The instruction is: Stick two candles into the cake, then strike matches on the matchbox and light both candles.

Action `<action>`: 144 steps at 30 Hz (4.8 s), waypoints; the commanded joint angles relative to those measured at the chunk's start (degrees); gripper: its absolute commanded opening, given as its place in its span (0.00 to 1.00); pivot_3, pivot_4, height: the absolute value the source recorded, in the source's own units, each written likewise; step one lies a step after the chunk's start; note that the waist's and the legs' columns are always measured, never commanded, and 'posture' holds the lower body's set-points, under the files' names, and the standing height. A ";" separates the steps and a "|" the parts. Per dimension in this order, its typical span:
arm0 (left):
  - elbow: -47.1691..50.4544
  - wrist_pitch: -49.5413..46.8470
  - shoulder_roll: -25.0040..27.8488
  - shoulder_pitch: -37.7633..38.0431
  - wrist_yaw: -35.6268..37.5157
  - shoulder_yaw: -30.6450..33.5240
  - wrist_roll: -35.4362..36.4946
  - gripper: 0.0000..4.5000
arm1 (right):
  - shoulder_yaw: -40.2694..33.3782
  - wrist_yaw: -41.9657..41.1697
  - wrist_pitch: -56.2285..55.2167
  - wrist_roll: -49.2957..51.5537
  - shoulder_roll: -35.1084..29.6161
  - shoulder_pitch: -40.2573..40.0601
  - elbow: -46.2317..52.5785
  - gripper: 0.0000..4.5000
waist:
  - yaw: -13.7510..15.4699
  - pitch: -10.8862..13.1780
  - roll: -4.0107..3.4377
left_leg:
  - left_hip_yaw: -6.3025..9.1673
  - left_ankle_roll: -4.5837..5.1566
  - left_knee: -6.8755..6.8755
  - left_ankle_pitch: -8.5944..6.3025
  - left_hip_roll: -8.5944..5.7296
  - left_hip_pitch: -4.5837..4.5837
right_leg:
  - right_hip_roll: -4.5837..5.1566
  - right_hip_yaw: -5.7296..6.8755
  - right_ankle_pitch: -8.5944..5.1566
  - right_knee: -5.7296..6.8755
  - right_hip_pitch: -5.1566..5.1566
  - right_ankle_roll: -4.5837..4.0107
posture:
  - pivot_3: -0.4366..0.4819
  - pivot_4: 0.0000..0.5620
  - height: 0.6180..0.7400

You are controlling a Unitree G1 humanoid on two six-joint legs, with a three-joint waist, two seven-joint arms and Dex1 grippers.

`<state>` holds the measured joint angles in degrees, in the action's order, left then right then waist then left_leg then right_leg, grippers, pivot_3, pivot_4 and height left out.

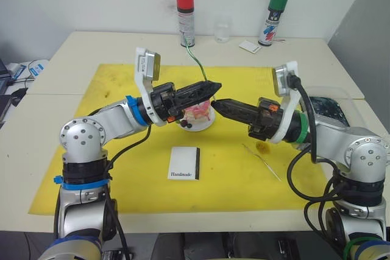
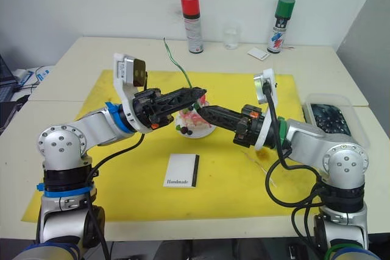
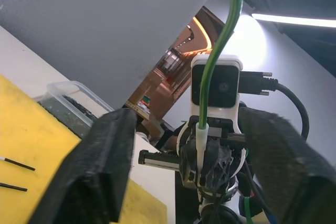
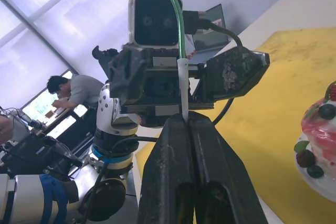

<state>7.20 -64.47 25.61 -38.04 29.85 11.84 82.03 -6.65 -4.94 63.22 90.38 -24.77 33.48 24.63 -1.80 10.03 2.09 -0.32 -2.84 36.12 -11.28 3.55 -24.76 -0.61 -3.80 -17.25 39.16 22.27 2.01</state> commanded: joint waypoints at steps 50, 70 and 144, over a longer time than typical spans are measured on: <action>-24.00 50.37 3.38 -2.09 23.26 -8.46 -56.77 0.00 | 20.51 -26.56 -14.12 -56.21 -11.27 0.29 9.09 0.99 | 0.16 0.01 -0.01 | 0.03 0.01 -0.03 0.00 0.03 -0.07 | -0.02 0.08 -0.02 -0.07 0.05 -0.05 | 0.48 0.27 1.00; -28.38 50.51 1.35 -3.64 23.43 -7.02 -57.23 0.00 | 18.83 -26.81 -11.20 -56.38 -10.26 0.04 10.66 0.99 | 0.15 0.01 -0.01 | 0.06 0.00 -0.02 0.00 0.02 -0.06 | -0.03 0.11 -0.02 -0.05 0.04 -0.05 | 0.48 0.27 1.00; 3.23 34.47 26.02 15.41 40.76 -5.46 -49.39 0.99 | 2.36 -26.79 -7.83 -53.72 -13.98 -11.37 20.00 1.00 | 0.50 -0.02 -0.07 | 0.13 0.00 0.15 0.00 0.04 -0.01 | 0.03 0.18 -0.12 0.31 0.05 -0.20 | 0.48 0.27 1.00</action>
<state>5.98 -28.59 50.82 -22.36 68.59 6.76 30.18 -0.91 -31.17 55.58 35.64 -37.46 22.91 41.86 -1.30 10.00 2.02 -0.19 -2.83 36.27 -11.29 3.57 -24.77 -0.54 -3.61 -17.37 39.43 22.29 1.81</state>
